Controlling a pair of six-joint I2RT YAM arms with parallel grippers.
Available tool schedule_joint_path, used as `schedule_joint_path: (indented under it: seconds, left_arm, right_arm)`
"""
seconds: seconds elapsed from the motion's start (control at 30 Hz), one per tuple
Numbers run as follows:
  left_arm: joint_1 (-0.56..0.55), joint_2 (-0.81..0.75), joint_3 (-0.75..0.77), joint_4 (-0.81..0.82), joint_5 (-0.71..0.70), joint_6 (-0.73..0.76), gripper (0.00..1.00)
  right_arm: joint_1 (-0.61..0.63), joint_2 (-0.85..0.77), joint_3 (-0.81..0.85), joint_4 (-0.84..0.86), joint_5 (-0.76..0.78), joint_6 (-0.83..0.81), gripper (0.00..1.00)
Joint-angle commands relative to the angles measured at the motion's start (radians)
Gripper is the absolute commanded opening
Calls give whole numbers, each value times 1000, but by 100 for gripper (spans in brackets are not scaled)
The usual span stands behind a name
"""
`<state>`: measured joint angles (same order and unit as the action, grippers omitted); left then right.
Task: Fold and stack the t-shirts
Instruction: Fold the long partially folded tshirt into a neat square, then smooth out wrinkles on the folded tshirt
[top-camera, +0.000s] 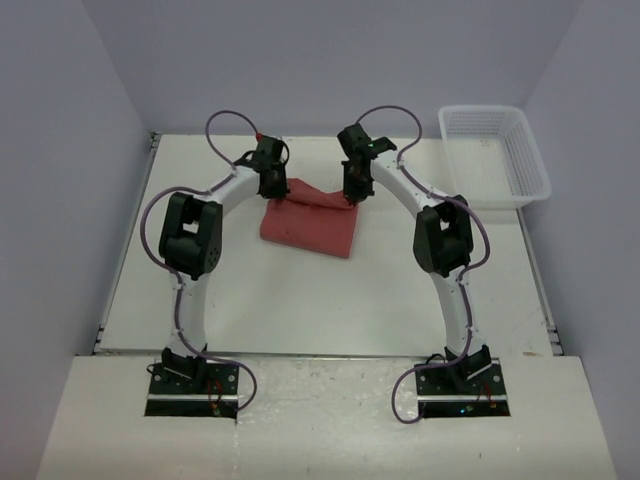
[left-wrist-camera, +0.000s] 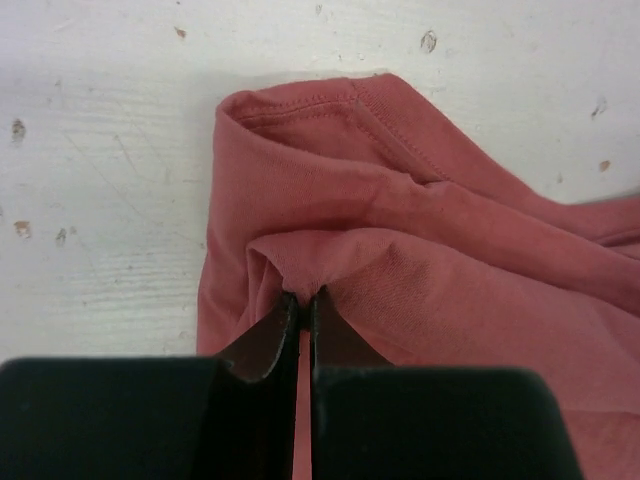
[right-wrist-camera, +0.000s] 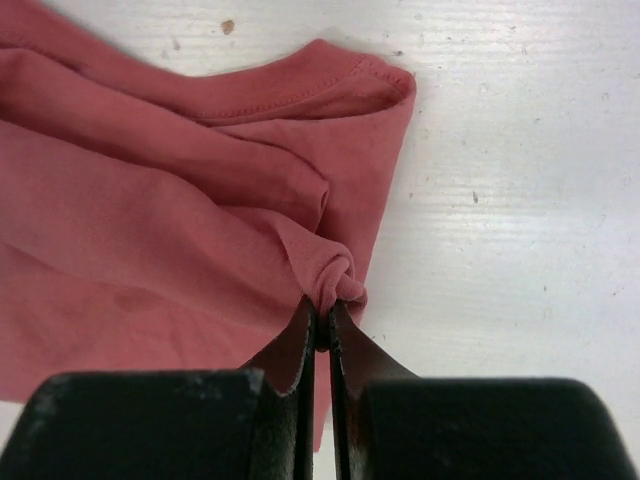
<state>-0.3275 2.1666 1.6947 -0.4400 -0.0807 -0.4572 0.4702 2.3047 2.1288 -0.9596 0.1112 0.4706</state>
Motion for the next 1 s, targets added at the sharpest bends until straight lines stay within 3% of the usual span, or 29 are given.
schedule_joint_path:
  seconds: [0.0,0.07,0.13,0.2,0.27,0.33,0.37,0.43,0.5,0.6,0.67,0.73,0.8,0.87,0.9,0.97]
  left_arm:
    - [8,28,63,43,44,46,0]
    - [8,44,66,58,55,61,0]
    - [8,45,57,79,50,77,12]
    - [8,21,22,105,47,89,31]
    - [8,-22,-30,176,55,109,49]
    - [8,-56,-55,220,32,123,57]
    - [8,-103,-97,248,30,130,63]
    - [8,-164,-151,337,3,149,67]
    - [7,-270,-239,398,-10,164,73]
    - [5,-411,-343,526,-21,176,77]
    - [4,-467,-351,512,-25,161,78]
    - [4,-475,-317,442,-8,144,78]
    - [-2,-484,-319,391,24,109,71]
    - [-11,-484,-352,402,108,92,40]
    - [-13,-456,-352,386,169,80,2]
    - [-10,-417,-343,351,215,22,0]
  right_arm:
    - [-8,35,57,-31,-5,-1,0]
    - [-8,39,54,-27,-5,-1,0]
    - [-8,48,57,-27,7,5,0]
    - [-10,52,60,-15,10,-4,4]
    - [-10,52,62,5,22,-16,18]
    - [-8,56,80,15,51,-24,26]
    - [-8,56,83,22,48,-35,42]
    - [-10,59,117,36,68,-49,57]
    - [-8,47,149,45,71,-64,80]
    - [-7,-2,168,61,93,-92,99]
    - [-5,-28,169,44,81,-93,99]
    - [7,-79,146,35,65,-90,99]
    - [21,-158,42,56,39,-90,99]
    - [30,-212,-80,111,-52,-67,81]
    - [28,-250,-111,151,-82,-44,6]
    - [25,-275,-197,194,-149,-21,0]
